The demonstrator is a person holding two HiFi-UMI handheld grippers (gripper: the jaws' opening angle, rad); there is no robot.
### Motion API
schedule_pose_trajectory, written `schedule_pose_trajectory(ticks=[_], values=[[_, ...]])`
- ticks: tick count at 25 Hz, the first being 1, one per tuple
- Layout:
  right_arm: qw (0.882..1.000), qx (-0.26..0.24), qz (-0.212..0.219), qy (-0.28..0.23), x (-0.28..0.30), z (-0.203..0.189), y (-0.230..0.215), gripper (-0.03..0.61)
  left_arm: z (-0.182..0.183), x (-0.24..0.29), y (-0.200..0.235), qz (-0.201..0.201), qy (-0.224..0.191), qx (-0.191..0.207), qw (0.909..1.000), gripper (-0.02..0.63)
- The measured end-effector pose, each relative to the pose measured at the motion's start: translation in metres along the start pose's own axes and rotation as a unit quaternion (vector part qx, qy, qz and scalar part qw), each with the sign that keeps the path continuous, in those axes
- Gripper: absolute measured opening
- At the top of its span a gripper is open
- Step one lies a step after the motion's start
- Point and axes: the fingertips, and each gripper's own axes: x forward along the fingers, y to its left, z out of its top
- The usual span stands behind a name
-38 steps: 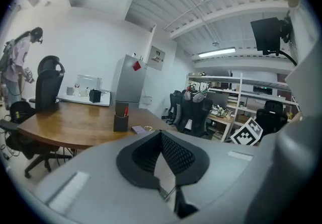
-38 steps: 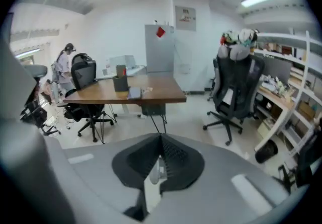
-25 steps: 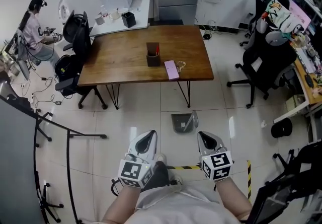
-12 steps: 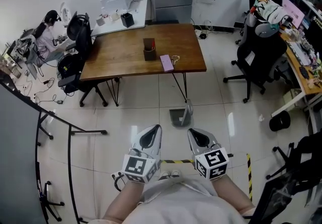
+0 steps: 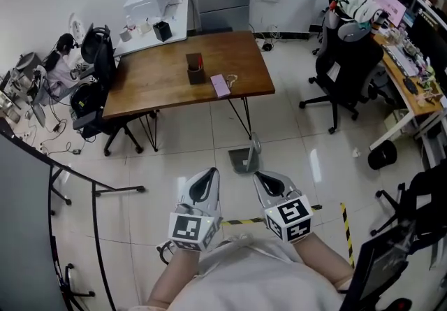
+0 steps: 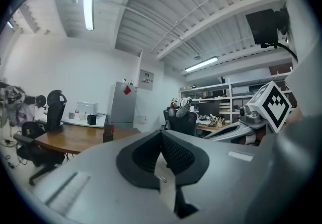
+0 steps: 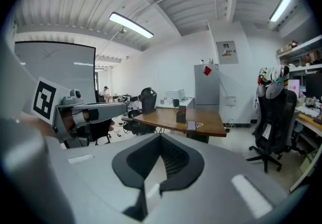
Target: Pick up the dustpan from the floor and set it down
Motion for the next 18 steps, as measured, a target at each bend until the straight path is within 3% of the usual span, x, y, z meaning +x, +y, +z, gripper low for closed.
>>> schedule_pose_trajectory(ticks=[14,18], values=[[1.000,0.010,-0.012,0.002,0.006,0.001,0.000,0.002,-0.013,0.002,0.014,-0.004,0.020,-0.028,0.9994,0.015],[1.000,0.023,-0.013,0.002,0.006,0.000,0.002,0.002,-0.016,0.002,0.015,0.000,0.022,0.000,0.9997,0.015]])
